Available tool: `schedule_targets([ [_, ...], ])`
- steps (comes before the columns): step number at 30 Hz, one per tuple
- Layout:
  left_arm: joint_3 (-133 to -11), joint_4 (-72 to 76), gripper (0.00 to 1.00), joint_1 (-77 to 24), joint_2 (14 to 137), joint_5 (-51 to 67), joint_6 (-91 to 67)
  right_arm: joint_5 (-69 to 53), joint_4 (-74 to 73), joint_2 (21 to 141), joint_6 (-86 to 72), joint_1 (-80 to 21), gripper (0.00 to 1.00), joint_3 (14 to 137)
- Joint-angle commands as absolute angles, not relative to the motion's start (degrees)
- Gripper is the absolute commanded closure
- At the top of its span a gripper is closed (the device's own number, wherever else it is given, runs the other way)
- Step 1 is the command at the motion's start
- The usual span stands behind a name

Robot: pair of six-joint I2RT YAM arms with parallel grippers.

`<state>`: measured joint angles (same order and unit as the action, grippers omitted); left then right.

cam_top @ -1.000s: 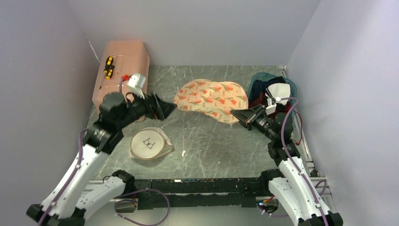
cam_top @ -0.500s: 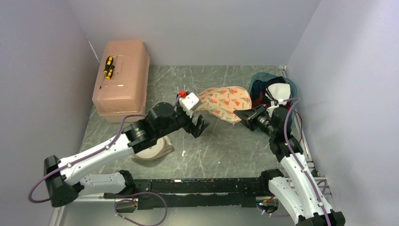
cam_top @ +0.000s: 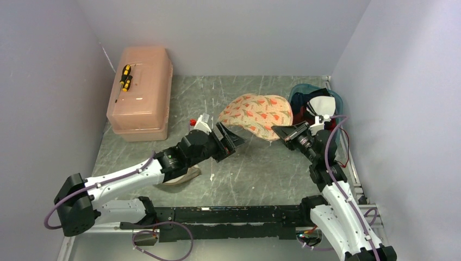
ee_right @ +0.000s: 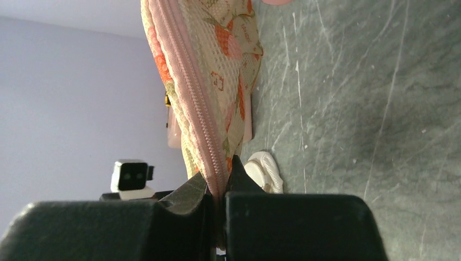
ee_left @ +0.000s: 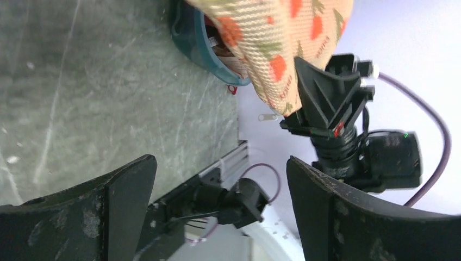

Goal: Unzip the laundry bag and remove the bra
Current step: Pick up the laundry bag at the center of the board, then place the laundry bag at the center of the board.

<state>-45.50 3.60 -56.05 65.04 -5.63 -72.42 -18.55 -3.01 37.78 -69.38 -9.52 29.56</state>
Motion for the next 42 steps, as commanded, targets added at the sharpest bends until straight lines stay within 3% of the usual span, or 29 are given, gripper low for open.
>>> schedule_targets([
  [1, -46.7, 10.7, 0.06, -55.7, 66.9, -5.1, -89.8, -19.7, 11.4, 36.4, -66.9, -10.1, 1.0, 26.9],
  [7, -45.8, 17.4, 0.06, -55.2, 70.0, -9.2, -95.0, -19.7, 16.6, 36.4, -67.1, -11.9, 1.0, 24.6],
  [13, -46.2, 22.9, 0.06, -51.9, 77.0, -5.0, -96.3, -21.0, 20.0, 37.7, -69.7, -14.0, 1.0, 23.7],
  [20, -42.4, 37.1, 0.42, -48.5, 81.7, -1.3, -95.1, -21.7, 19.1, 37.7, -71.4, -15.6, 1.0, 24.2],
  [25, -42.2, 36.5, 0.69, -48.1, 80.3, -1.9, -92.7, -22.0, 18.4, 38.5, -71.2, -15.9, 1.0, 24.3],
  [32, -41.6, 37.5, 0.97, -47.4, 79.8, -0.7, -90.8, -22.5, 19.0, 40.5, -69.7, -16.8, 1.0, 22.7],
  [36, -40.9, 26.6, 0.97, -46.0, 75.1, -1.9, -90.3, -21.5, 10.3, 38.9, -60.3, -17.1, 0.48, 25.6],
  [37, -41.1, 22.5, 0.97, -45.5, 73.5, -2.4, -90.0, -20.5, 7.9, 37.8, -58.0, -17.1, 0.39, 25.9],
  [39, -41.4, 14.6, 0.97, -44.4, 70.4, -3.4, -89.6, -18.5, 3.6, 35.7, -53.3, -17.6, 0.31, 26.6],
  [42, -42.0, 5.2, 0.97, -42.0, 66.8, -4.3, -89.1, -15.0, -1.0, 32.6, -45.7, -20.1, 0.29, 27.0],
])
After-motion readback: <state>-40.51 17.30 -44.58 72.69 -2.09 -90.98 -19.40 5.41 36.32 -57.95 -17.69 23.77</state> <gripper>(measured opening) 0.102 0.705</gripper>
